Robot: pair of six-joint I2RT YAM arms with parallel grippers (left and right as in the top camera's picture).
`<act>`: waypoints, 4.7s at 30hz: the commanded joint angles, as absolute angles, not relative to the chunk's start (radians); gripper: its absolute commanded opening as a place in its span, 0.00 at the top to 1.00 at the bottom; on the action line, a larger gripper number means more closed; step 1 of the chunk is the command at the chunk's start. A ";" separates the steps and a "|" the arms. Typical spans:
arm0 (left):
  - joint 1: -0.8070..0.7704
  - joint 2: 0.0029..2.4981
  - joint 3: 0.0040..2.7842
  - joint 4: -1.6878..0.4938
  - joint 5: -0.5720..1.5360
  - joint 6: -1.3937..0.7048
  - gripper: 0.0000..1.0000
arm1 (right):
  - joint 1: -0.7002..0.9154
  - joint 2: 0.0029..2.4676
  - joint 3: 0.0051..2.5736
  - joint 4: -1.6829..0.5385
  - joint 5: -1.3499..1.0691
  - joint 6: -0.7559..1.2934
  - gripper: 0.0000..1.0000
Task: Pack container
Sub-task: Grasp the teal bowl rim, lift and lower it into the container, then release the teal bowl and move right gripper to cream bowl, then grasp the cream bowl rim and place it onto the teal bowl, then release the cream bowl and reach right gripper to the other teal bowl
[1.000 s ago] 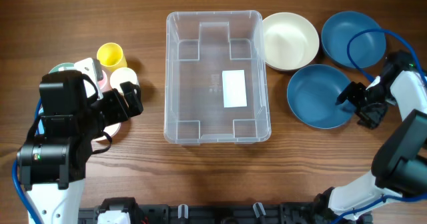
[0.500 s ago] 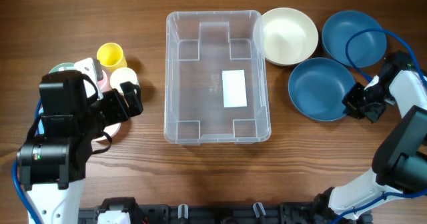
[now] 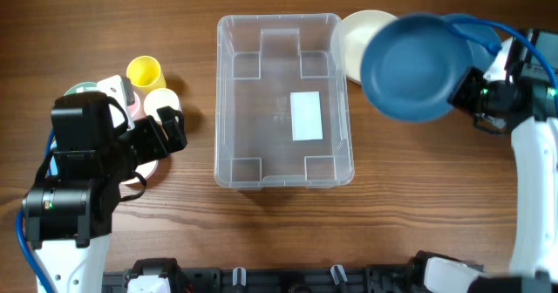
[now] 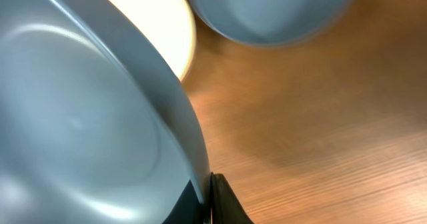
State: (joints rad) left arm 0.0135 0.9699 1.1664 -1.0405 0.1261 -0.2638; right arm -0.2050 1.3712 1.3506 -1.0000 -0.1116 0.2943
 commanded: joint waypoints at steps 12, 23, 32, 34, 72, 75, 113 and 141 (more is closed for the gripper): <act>0.008 0.970 1.190 -1.037 0.138 -0.240 0.00 | 0.350 1.762 1.436 -0.615 -0.105 0.305 0.96; 0.008 0.970 1.190 -1.045 0.138 -0.241 0.00 | 0.350 2.026 1.704 -0.719 -0.060 0.288 0.86; 0.008 0.970 1.190 -1.045 0.138 -0.240 0.00 | 0.347 1.964 1.732 -0.771 -0.054 0.288 0.52; 0.008 0.970 1.190 -1.045 0.138 -0.240 0.00 | 0.324 1.866 1.803 -0.807 0.030 0.294 0.48; 0.008 0.970 1.190 -1.052 0.138 -0.240 0.00 | 0.014 2.205 1.739 -0.958 -0.121 0.709 0.96; 0.008 0.970 1.190 -1.052 0.138 -0.240 0.00 | 0.014 2.205 1.739 -0.965 -0.121 0.709 0.95; 0.008 0.970 1.190 -1.053 0.138 -0.240 0.00 | 0.475 2.066 1.846 -1.098 -0.061 0.492 0.59; 0.008 0.970 1.190 -1.057 0.138 -0.240 0.00 | 0.286 1.711 1.331 -1.271 -0.257 0.263 0.92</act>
State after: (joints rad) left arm 0.0135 0.9699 1.1667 -1.0523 0.1261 -0.2638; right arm 0.2554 1.7031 1.3575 -1.2766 -0.2028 0.2996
